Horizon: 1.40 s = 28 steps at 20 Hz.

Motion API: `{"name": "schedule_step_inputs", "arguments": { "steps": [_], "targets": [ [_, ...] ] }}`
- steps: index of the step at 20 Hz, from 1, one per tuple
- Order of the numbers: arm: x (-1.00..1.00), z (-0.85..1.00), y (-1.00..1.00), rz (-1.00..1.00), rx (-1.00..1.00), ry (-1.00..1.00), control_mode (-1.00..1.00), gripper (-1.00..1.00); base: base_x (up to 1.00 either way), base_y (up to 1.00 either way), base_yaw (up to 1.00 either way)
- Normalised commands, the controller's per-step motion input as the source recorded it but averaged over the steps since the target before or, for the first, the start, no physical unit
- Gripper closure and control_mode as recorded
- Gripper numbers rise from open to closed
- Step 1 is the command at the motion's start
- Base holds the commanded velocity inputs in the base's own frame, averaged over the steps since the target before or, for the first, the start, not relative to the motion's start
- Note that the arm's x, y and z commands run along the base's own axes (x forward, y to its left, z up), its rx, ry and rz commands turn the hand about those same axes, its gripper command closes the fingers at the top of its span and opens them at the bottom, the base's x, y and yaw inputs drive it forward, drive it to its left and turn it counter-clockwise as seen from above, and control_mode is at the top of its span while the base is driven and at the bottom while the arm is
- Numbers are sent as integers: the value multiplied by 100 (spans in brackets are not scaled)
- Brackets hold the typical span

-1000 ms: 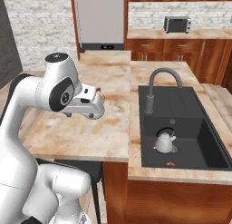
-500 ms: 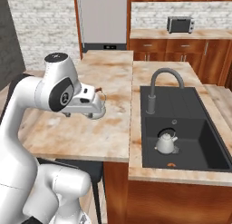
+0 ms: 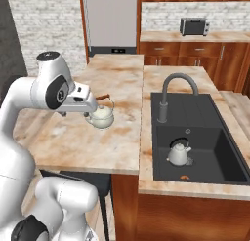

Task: Pick the kettle and kettle and place them in the sink. Then turn on the water.

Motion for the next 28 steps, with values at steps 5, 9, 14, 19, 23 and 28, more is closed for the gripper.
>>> {"name": "schedule_step_inputs", "arguments": {
  "steps": [5, 9, 14, 19, 23, 28],
  "targets": [
    [55, 1, 1, -11, 0, 0, -100, -100, 0, 0, 0],
    [60, 0, 0, -14, 0, 0, -100, -100, 0, 0, 0],
    [60, 0, 0, -11, 1, 0, -100, -100, 0, 0, 0],
    [51, 0, 0, -7, 4, 0, -100, -100, 0, 0, 0],
    [29, 0, 0, -3, 10, 3, -100, -100, 0, 0, 0],
    [22, -6, 0, -3, 7, 3, -100, -100, 0, 0, 0]
  ]
}}
